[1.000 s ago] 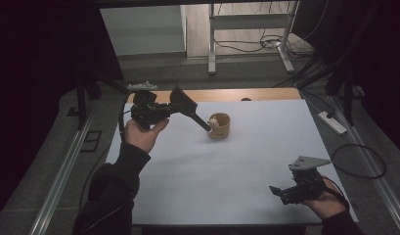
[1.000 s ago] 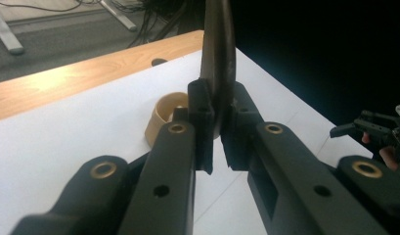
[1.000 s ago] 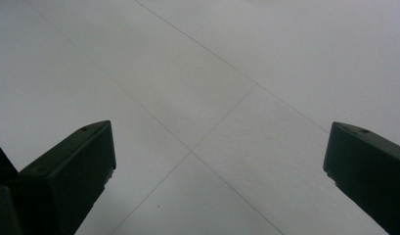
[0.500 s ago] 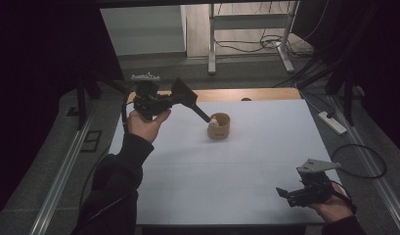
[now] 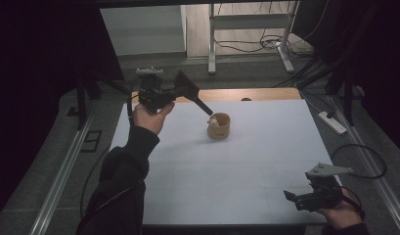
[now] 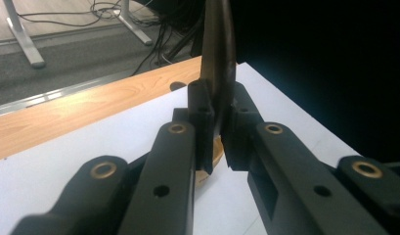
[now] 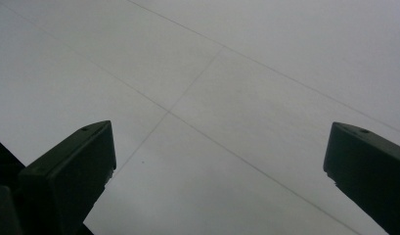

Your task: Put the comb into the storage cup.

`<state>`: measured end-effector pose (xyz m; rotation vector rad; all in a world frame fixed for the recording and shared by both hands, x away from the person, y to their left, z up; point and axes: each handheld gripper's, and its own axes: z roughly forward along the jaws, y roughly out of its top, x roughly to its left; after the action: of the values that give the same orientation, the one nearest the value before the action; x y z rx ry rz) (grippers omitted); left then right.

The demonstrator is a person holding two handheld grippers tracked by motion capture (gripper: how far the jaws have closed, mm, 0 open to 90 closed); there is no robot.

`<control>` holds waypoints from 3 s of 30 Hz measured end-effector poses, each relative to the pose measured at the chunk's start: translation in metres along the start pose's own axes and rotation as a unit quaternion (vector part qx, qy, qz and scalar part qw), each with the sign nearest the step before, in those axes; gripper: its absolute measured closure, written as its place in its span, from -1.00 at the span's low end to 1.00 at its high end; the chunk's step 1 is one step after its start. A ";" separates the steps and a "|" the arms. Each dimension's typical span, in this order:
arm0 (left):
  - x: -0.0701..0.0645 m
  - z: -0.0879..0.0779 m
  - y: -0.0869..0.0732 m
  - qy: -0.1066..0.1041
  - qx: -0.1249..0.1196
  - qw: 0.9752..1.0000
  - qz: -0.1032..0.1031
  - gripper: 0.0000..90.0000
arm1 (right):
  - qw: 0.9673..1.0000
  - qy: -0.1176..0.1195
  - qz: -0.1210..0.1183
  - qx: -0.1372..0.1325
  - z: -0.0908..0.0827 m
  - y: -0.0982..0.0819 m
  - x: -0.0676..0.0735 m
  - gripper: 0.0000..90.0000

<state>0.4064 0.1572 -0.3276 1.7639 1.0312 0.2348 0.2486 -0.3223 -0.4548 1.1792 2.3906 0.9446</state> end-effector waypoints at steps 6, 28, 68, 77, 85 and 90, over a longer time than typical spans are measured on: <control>0.000 0.008 0.002 0.002 0.006 1.000 0.003 0.85 | 1.000 -0.010 0.019 -0.003 -0.007 -0.007 -0.003 -1.00; 0.004 0.043 -0.002 0.015 0.029 0.999 0.000 0.85 | 0.999 -0.023 0.021 -0.005 -0.013 -0.012 -0.004 -1.00; 0.010 0.082 -0.020 0.019 0.048 0.999 -0.005 0.85 | 1.000 -0.014 0.017 -0.005 -0.013 -0.012 -0.004 -1.00; 0.013 0.089 -0.024 0.018 0.049 0.999 -0.012 0.85 | 1.000 -0.012 0.019 -0.004 -0.013 -0.012 -0.004 -1.00; 0.014 0.095 -0.030 0.015 0.052 0.998 -0.019 0.85 | 1.000 -0.010 0.016 -0.004 -0.012 -0.012 -0.004 -1.00; 0.016 0.099 -0.034 0.009 0.056 0.998 -0.026 0.85 | 1.000 -0.010 0.016 -0.003 -0.012 -0.012 -0.004 -1.00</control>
<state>0.4558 0.1053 -0.4057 1.8357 1.1219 0.1632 0.2377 -0.3357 -0.4536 1.2216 2.3587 0.9457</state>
